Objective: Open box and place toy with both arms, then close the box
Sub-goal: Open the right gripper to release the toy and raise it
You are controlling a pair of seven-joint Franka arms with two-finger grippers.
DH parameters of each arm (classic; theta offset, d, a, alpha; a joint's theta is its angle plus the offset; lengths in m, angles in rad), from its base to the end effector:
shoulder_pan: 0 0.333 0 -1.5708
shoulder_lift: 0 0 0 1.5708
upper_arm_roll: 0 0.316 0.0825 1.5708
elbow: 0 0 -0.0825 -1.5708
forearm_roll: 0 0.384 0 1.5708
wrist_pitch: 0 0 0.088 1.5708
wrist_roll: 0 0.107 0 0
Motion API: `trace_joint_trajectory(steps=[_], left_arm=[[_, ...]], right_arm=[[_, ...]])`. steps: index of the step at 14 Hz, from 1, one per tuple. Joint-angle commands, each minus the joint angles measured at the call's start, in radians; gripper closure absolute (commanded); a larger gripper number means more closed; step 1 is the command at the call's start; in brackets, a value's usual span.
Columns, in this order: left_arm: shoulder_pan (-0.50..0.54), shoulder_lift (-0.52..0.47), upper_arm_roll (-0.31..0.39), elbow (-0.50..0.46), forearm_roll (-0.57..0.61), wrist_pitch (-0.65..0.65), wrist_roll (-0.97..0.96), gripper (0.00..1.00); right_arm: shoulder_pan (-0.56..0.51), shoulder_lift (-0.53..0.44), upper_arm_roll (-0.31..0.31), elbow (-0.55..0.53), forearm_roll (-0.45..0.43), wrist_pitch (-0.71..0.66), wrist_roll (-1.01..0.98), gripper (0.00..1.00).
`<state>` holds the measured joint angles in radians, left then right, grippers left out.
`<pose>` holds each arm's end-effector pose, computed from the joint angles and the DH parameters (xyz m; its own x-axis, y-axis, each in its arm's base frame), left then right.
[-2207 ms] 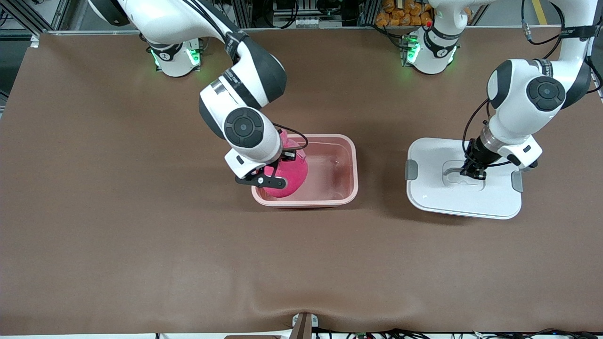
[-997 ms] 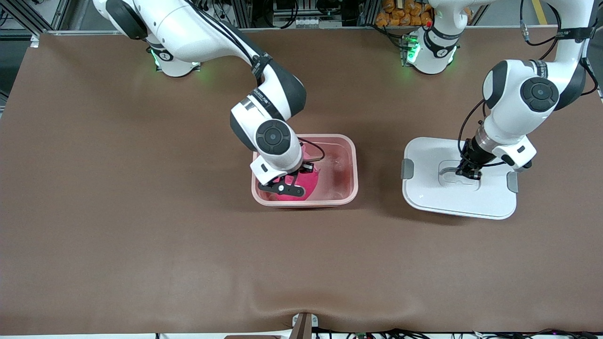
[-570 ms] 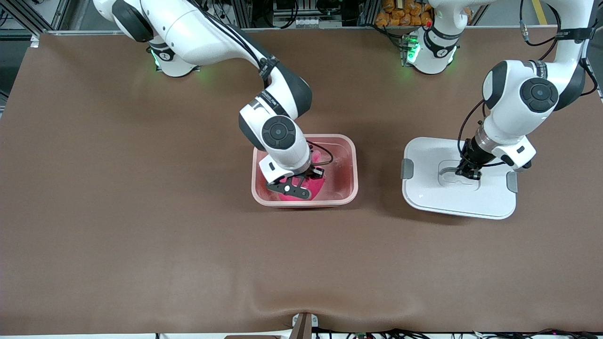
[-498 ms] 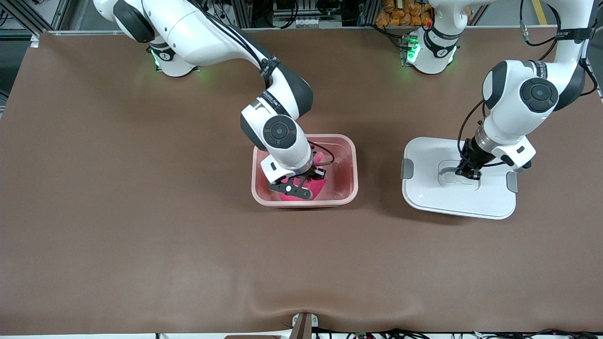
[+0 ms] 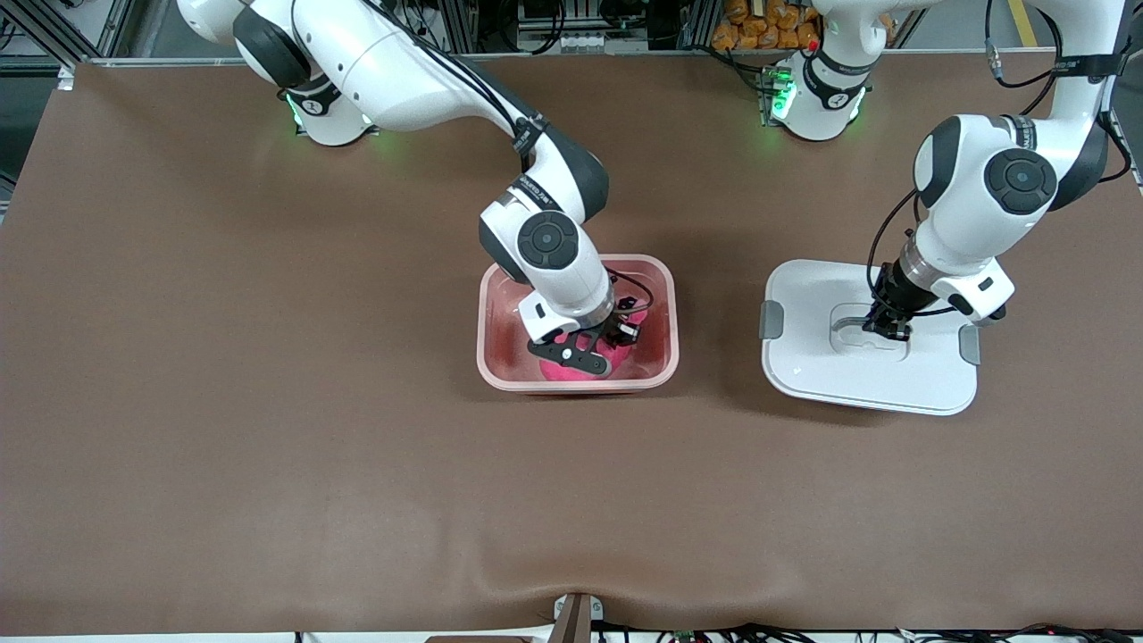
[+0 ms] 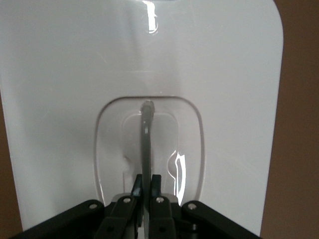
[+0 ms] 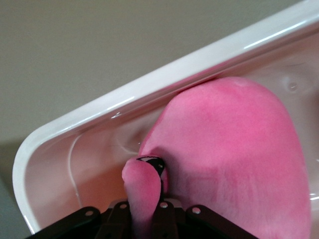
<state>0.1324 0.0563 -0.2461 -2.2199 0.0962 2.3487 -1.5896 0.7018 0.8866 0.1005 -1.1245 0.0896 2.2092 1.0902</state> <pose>0.5382 -0.0595 0.3583 0.1559 0.9861 0.0582 0.9844 -0.1600 0.0737 0.5634 0.5496 0.2946 0.9302 -0.3634 -0.0514 -0.3646 -0.8987 -0.2437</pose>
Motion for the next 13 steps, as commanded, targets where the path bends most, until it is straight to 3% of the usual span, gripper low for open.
trace_joint_trajectory(steps=[1, 3, 5, 6, 7, 8, 13], left_arm=[[0.007, -0.007, -0.009, -0.001, 0.014, -0.005, -0.01, 1.0], [0.007, -0.009, -0.007, -0.001, 0.014, -0.006, -0.01, 1.0], [0.007, -0.01, -0.007, -0.003, 0.014, -0.006, -0.01, 1.0], [0.007, -0.012, -0.009, -0.003, 0.014, -0.006, -0.01, 1.0], [0.007, -0.013, -0.009, -0.004, 0.014, -0.008, -0.01, 1.0], [0.007, -0.015, -0.009, -0.004, 0.014, -0.008, -0.01, 1.0], [0.007, -0.013, -0.007, -0.003, 0.016, -0.02, -0.01, 1.0]], right_arm=[[0.028, 0.051, -0.005, 0.02, -0.011, 0.038, 0.031, 1.0], [0.03, 0.055, -0.005, 0.02, -0.011, 0.043, 0.033, 1.0], [0.034, 0.063, -0.005, 0.02, -0.014, 0.046, 0.037, 0.92], [0.032, 0.063, -0.005, 0.02, -0.011, 0.047, 0.033, 0.73], [0.027, 0.06, -0.005, 0.02, -0.014, 0.044, 0.024, 0.28], [0.028, 0.06, -0.005, 0.022, -0.021, 0.043, 0.014, 0.0], [0.015, 0.026, -0.004, 0.031, -0.014, -0.014, -0.007, 0.0]])
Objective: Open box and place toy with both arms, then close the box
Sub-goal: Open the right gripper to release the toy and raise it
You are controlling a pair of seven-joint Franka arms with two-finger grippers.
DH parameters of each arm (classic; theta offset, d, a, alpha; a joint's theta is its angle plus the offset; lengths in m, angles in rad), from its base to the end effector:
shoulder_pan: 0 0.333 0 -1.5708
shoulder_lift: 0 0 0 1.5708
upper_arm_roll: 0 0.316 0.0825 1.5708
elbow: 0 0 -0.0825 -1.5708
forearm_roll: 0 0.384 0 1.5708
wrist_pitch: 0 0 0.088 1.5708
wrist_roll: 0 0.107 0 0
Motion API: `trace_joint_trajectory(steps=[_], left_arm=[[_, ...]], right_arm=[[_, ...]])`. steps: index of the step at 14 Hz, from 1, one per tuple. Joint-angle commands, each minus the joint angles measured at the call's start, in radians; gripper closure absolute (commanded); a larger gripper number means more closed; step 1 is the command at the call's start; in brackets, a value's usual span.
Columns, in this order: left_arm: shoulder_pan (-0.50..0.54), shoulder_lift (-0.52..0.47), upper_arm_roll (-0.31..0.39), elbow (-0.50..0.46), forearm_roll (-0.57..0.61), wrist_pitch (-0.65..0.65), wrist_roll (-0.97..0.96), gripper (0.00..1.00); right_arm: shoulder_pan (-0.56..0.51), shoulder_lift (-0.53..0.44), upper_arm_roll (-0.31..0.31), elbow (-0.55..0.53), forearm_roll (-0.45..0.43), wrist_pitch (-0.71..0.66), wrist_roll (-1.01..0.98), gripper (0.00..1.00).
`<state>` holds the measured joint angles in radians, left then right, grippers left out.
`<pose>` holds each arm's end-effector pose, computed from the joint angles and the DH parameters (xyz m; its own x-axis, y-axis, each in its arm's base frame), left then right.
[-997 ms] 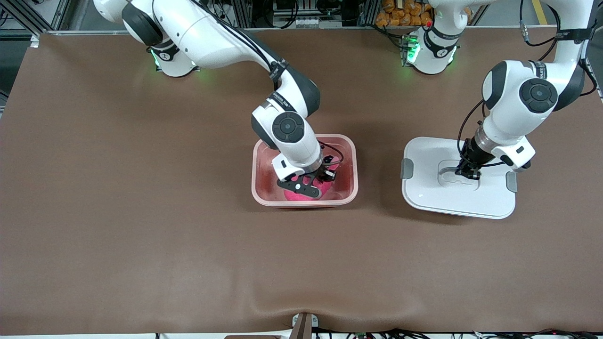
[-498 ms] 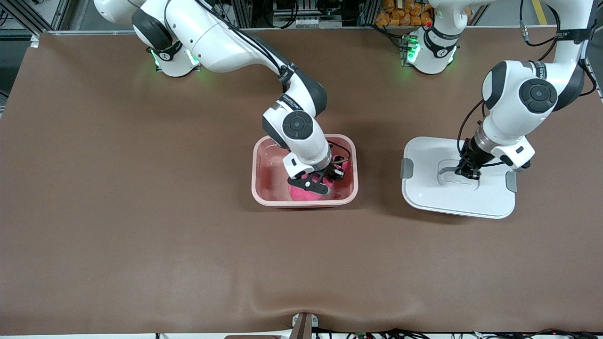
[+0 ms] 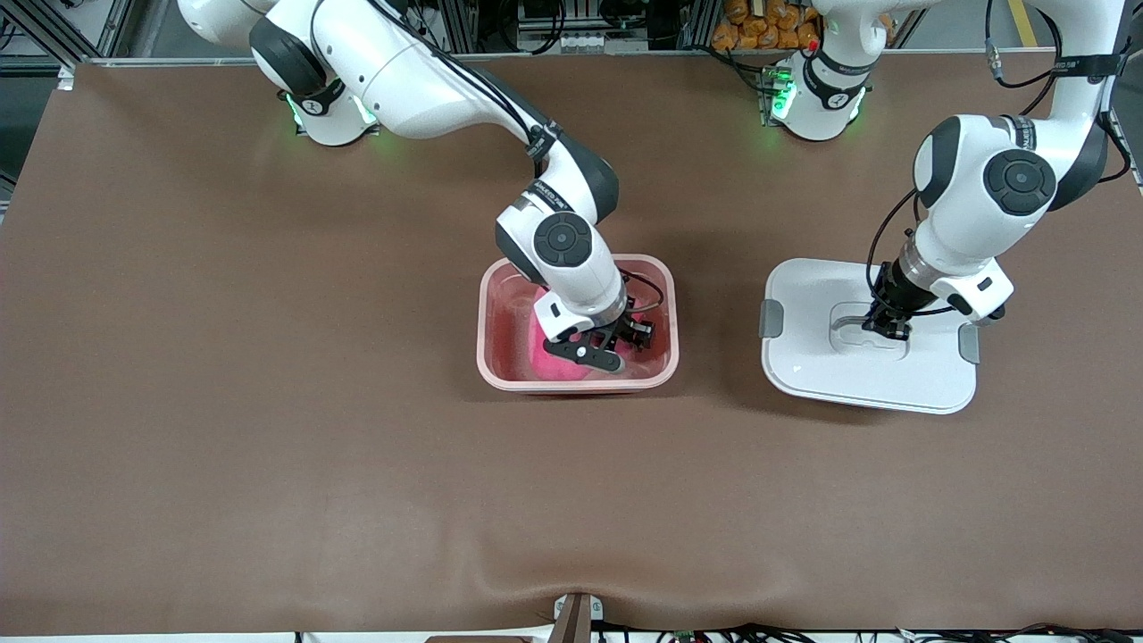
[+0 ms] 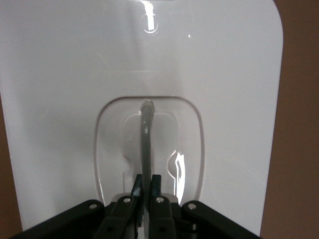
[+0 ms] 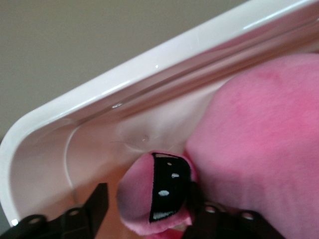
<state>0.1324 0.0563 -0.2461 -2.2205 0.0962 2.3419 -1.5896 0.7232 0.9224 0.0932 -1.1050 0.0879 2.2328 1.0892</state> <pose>0.5374 -0.0593 0.3574 0.1560 0.9860 0.0583 0.9849 -0.1597 0.0663 0.5577 0.5608 0.2781 0.9354 -0.3509 -0.0429 -0.3502 -0.9034 -0.2473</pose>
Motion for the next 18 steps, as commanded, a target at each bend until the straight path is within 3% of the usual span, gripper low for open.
trace_joint_trajectory(steps=[1, 10, 18], left_arm=[[0.007, -0.012, -0.007, -0.001, 0.016, -0.013, -0.01, 1.0], [0.007, -0.01, -0.009, 0.028, 0.016, -0.018, -0.009, 1.0], [-0.016, -0.004, -0.015, 0.157, 0.003, -0.184, -0.027, 1.0]], right_arm=[[-0.007, -0.016, 0.003, 0.011, -0.013, -0.041, -0.006, 0.0], [-0.027, -0.04, 0.026, 0.069, 0.015, -0.107, 0.004, 0.0], [-0.09, -0.141, 0.022, 0.114, 0.024, -0.313, -0.003, 0.0]])
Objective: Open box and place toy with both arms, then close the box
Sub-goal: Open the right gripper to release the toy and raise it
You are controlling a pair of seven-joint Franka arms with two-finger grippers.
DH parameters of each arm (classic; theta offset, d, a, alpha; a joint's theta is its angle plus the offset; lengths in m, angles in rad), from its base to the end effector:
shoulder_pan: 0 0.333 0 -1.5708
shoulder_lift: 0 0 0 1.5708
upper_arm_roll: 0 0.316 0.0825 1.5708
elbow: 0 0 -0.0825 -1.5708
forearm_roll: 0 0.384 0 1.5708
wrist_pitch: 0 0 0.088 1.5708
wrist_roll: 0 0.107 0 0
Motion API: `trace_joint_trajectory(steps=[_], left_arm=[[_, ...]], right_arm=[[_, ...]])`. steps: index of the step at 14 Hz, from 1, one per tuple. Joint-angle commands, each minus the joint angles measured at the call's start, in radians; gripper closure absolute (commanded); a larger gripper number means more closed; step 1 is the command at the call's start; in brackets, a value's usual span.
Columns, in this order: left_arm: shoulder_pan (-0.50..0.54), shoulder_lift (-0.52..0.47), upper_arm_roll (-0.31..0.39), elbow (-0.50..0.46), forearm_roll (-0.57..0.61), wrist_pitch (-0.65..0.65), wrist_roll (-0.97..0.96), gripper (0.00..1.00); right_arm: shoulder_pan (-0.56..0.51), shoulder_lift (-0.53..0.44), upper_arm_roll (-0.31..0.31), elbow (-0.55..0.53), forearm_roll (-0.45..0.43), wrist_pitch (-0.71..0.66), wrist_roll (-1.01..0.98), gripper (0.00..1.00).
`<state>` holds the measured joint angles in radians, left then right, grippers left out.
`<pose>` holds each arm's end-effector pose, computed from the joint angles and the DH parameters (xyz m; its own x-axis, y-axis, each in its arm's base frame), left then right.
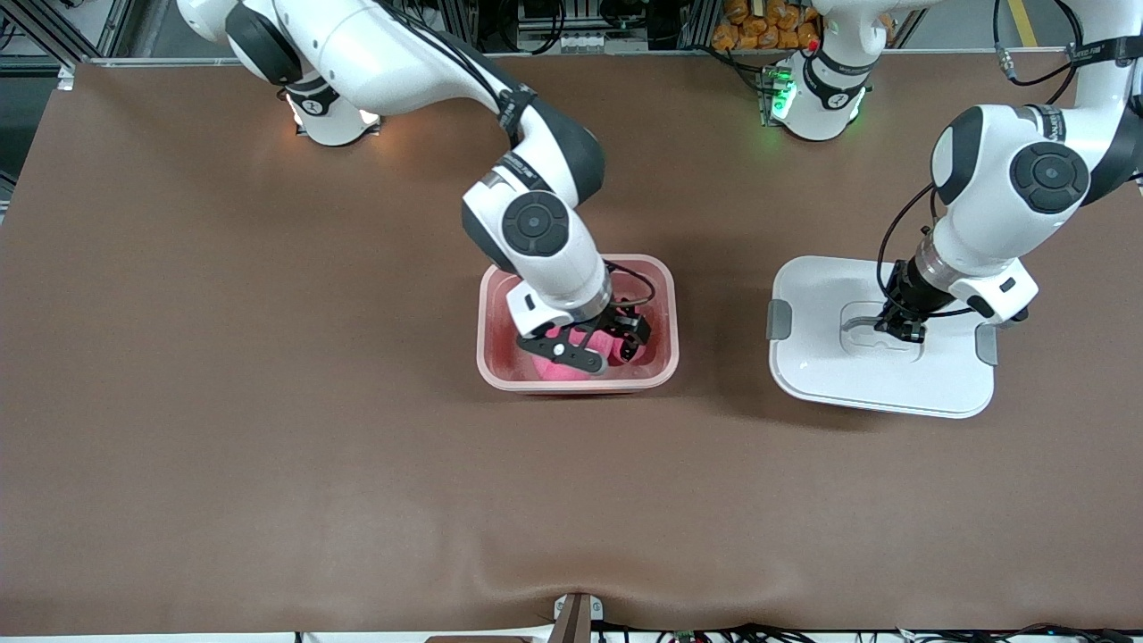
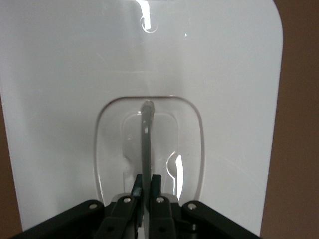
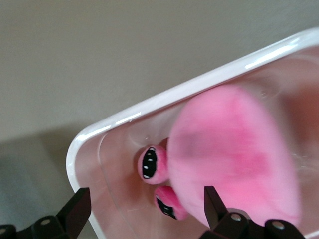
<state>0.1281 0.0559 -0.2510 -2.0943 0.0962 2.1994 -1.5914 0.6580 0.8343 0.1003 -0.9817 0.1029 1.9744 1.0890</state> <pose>0.5560 -0.0641 0.4012 0.1535 0.9860 0.0656 0.9863 -0.1570 0.0508 0.5860 0.5236 0.3818 0.9205 -0.3820 -0.0818 -0.3905 -0.8946 -0.2174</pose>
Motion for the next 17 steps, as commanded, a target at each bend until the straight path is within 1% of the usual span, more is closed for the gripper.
trace_joint_trajectory(steps=[1, 5, 9, 11, 12, 15, 17], left_arm=[[-0.022, -0.002, -0.01, 0.048, 0.004, -0.055, -0.039, 1.0], [-0.088, 0.06, -0.008, 0.183, -0.01, -0.167, -0.14, 1.0], [-0.159, 0.081, -0.01, 0.258, -0.019, -0.207, -0.249, 1.0], [-0.189, 0.105, -0.01, 0.331, -0.053, -0.271, -0.294, 1.0], [-0.202, 0.117, -0.01, 0.364, -0.064, -0.291, -0.323, 1.0], [-0.252, 0.168, -0.01, 0.437, -0.07, -0.317, -0.409, 1.0], [-0.272, 0.189, -0.01, 0.467, -0.07, -0.317, -0.449, 1.0]], right_arm=[[-0.041, -0.072, 0.015, -0.009, 0.009, -0.093, -0.004, 0.0], [-0.109, -0.136, 0.016, -0.009, 0.011, -0.192, -0.006, 0.0], [-0.195, -0.202, 0.021, -0.011, 0.014, -0.272, -0.009, 0.0], [-0.225, -0.224, 0.021, -0.011, 0.014, -0.328, -0.04, 0.0], [-0.248, -0.234, 0.027, -0.011, 0.014, -0.347, -0.053, 0.0], [-0.34, -0.27, 0.085, -0.012, 0.011, -0.405, -0.06, 0.0], [-0.383, -0.291, 0.095, -0.012, 0.009, -0.454, -0.133, 0.0]])
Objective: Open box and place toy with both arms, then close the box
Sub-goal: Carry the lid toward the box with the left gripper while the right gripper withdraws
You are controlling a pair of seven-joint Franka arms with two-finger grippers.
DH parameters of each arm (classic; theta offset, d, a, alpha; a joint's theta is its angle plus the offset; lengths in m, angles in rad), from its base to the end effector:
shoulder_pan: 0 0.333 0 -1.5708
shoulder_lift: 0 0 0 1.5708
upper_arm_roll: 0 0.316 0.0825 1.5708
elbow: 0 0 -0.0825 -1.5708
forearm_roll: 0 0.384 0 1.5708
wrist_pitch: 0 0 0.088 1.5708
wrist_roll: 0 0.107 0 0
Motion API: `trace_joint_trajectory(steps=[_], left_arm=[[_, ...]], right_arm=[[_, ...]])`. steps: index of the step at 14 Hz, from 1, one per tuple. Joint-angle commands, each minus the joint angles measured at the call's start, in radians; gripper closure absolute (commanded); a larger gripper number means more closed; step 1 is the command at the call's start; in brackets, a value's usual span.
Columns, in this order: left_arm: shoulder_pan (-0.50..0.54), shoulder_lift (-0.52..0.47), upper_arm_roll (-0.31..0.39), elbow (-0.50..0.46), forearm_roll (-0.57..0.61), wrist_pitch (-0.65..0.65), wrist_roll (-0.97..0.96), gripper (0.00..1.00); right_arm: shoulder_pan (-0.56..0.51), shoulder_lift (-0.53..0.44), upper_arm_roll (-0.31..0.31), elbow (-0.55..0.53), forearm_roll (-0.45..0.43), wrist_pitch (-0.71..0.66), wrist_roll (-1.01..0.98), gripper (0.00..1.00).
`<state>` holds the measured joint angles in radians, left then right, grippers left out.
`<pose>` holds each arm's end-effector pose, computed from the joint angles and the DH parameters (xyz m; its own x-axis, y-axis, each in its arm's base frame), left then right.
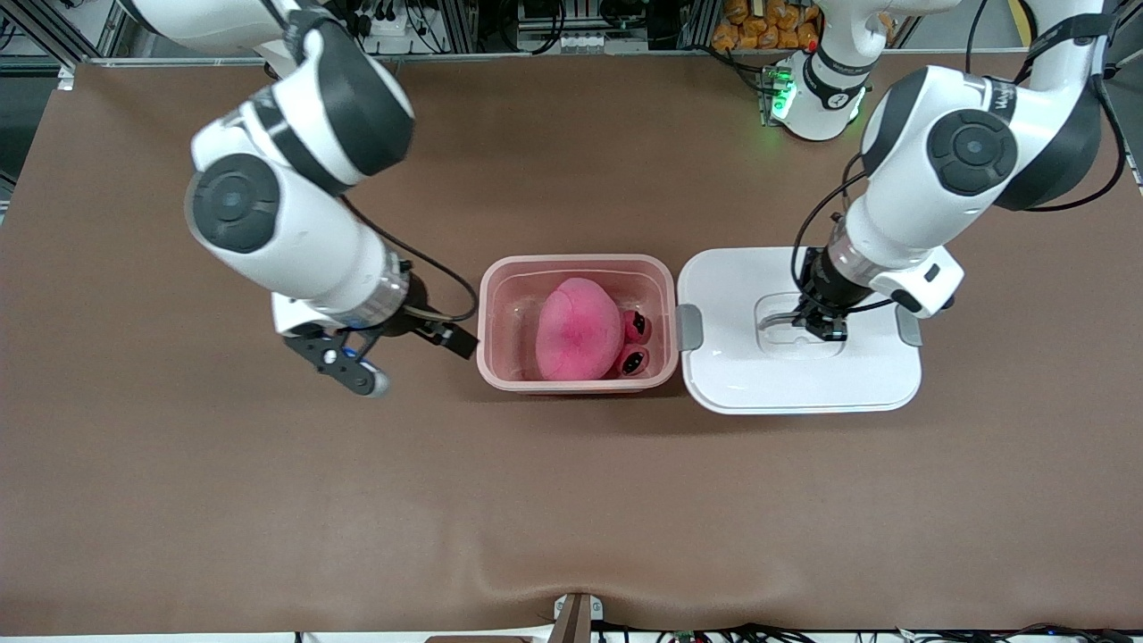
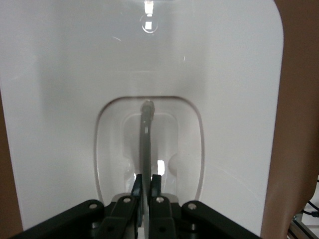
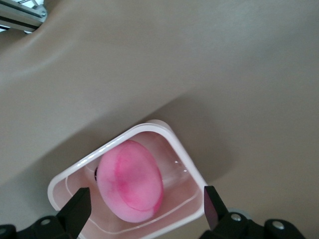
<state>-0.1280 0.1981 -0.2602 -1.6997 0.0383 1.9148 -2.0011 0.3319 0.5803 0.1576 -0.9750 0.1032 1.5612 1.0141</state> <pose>0.5808 -0.2233 0.4797 -0.0349 0.9991 -0.0230 0.9993 0.0352 0.0157 0.6400 0.3129 0.5388 0.8473 -0.5084 -0.1536 -0.5259 -0.8435 -0.1094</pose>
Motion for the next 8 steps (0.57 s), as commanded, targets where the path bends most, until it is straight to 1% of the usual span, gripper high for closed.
trace_joint_trajectory(steps=[1, 5, 7, 8], left_arm=[[-0.022, 0.05, -0.001, 0.086, -0.012, -0.033, -0.048, 1.0], [-0.067, 0.066, -0.001, 0.124, -0.012, -0.046, -0.067, 1.0], [-0.079, 0.092, -0.001, 0.155, -0.014, -0.068, -0.077, 1.0], [-0.109, 0.11, 0.001, 0.167, -0.012, -0.074, -0.099, 1.0]], right_arm=[[-0.077, -0.045, 0.036, -0.019, 0.007, -0.061, -0.095, 0.0], [-0.154, -0.083, 0.034, -0.019, 0.006, -0.142, -0.235, 0.0], [-0.183, -0.097, 0.03, -0.019, 0.003, -0.185, -0.287, 0.0], [-0.198, -0.111, 0.026, -0.019, 0.003, -0.2, -0.323, 0.0]])
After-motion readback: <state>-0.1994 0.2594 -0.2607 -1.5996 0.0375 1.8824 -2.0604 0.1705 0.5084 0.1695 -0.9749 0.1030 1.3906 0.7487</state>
